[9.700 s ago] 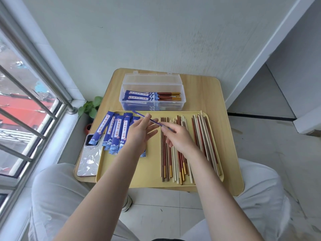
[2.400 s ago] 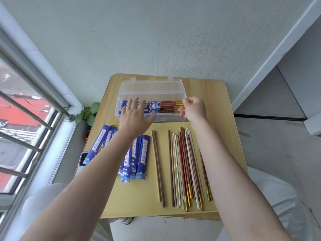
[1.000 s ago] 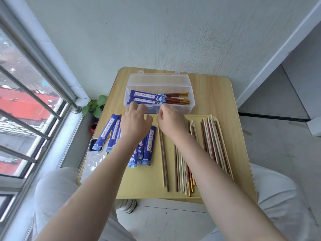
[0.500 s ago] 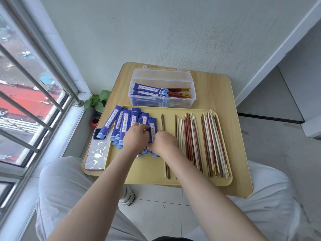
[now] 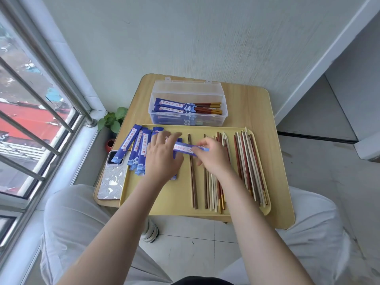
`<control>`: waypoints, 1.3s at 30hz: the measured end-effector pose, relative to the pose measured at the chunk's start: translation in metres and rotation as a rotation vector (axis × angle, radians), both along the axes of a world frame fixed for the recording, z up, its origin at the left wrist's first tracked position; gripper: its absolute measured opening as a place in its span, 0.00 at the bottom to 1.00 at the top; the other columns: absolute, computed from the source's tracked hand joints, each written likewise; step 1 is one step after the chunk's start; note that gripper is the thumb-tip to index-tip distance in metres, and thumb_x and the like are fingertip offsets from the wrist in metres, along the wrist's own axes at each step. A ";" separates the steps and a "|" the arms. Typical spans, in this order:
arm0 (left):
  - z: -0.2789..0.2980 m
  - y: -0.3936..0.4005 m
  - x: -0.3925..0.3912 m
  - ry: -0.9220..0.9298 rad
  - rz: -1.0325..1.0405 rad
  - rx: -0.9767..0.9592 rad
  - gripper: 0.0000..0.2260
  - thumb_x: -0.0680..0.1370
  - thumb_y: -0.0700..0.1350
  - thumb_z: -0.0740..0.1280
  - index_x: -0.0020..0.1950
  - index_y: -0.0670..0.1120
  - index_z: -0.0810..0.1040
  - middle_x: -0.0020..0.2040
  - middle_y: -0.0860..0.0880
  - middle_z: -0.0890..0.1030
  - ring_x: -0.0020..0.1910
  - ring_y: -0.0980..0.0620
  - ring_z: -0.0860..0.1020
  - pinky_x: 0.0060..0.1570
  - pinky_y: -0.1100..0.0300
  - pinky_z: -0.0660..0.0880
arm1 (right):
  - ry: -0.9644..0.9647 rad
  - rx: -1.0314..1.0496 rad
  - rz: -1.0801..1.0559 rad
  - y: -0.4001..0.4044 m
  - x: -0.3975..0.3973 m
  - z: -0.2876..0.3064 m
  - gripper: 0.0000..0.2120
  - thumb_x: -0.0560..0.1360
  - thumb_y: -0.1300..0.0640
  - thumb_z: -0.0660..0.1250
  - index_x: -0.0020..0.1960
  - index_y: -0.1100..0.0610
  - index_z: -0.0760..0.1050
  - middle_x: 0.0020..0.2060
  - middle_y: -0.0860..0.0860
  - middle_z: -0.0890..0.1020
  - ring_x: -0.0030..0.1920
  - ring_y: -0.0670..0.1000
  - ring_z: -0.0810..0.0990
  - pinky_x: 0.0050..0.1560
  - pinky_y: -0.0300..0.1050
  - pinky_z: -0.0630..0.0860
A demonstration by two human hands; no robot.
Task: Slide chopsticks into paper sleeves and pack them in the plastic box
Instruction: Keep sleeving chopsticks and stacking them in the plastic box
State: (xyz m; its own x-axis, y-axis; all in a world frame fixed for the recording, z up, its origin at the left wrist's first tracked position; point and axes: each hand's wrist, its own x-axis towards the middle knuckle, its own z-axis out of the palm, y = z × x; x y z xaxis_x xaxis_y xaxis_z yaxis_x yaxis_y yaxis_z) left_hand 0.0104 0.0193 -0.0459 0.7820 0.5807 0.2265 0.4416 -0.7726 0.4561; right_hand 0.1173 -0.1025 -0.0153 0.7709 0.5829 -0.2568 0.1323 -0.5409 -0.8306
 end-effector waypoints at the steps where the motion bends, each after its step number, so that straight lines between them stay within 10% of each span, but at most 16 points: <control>1: 0.001 -0.002 0.002 -0.028 -0.061 0.076 0.22 0.74 0.49 0.69 0.68 0.51 0.76 0.64 0.46 0.75 0.65 0.43 0.71 0.60 0.45 0.71 | 0.050 0.065 -0.017 -0.004 0.004 0.004 0.01 0.79 0.55 0.68 0.50 0.52 0.76 0.39 0.52 0.84 0.29 0.46 0.80 0.32 0.42 0.75; 4: 0.006 -0.012 0.015 -0.011 -0.206 0.116 0.20 0.76 0.60 0.68 0.65 0.54 0.80 0.61 0.50 0.79 0.64 0.47 0.74 0.64 0.45 0.67 | 0.157 0.172 -0.051 -0.019 0.014 0.011 0.03 0.79 0.56 0.69 0.52 0.54 0.79 0.36 0.56 0.84 0.29 0.48 0.78 0.31 0.43 0.75; 9: 0.019 -0.029 0.025 -0.030 -0.270 -0.275 0.13 0.82 0.54 0.65 0.61 0.50 0.82 0.44 0.54 0.77 0.44 0.53 0.76 0.42 0.62 0.70 | 0.269 0.228 -0.104 -0.033 0.024 0.010 0.05 0.79 0.57 0.69 0.51 0.59 0.77 0.32 0.53 0.81 0.27 0.49 0.75 0.30 0.42 0.73; 14: 0.021 -0.049 0.028 0.116 -0.322 -0.410 0.15 0.85 0.51 0.55 0.51 0.48 0.79 0.46 0.50 0.80 0.46 0.51 0.77 0.50 0.48 0.75 | 0.250 0.204 -0.061 -0.035 0.018 0.003 0.13 0.81 0.49 0.66 0.47 0.60 0.76 0.28 0.50 0.79 0.26 0.49 0.76 0.29 0.42 0.73; 19: 0.016 -0.061 0.025 0.212 -0.231 -0.322 0.20 0.84 0.59 0.52 0.62 0.48 0.76 0.51 0.50 0.80 0.49 0.50 0.78 0.48 0.50 0.76 | 0.269 0.150 -0.117 -0.036 0.020 0.002 0.26 0.81 0.36 0.55 0.56 0.58 0.76 0.41 0.55 0.83 0.37 0.53 0.84 0.40 0.49 0.83; 27: -0.009 -0.053 0.016 0.077 0.133 -0.895 0.18 0.83 0.59 0.58 0.52 0.45 0.77 0.40 0.49 0.77 0.40 0.49 0.76 0.44 0.52 0.74 | -0.284 -0.610 0.077 -0.050 0.018 -0.019 0.15 0.80 0.47 0.66 0.54 0.59 0.75 0.42 0.51 0.78 0.44 0.55 0.80 0.38 0.46 0.74; 39: -0.011 -0.053 0.009 0.073 0.168 -1.001 0.15 0.83 0.55 0.61 0.52 0.46 0.83 0.35 0.49 0.74 0.32 0.53 0.72 0.33 0.60 0.71 | -0.350 -0.565 0.043 -0.035 -0.001 -0.020 0.11 0.80 0.52 0.65 0.55 0.61 0.77 0.42 0.52 0.75 0.41 0.53 0.76 0.38 0.45 0.73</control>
State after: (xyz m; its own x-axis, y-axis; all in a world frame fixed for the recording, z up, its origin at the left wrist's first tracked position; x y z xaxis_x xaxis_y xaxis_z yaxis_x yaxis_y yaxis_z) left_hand 0.0194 -0.0333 -0.0573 0.6653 0.5807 -0.4692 0.5622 0.0238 0.8267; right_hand 0.1162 -0.1378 -0.0350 0.8436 0.4640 -0.2704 0.3735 -0.8687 -0.3253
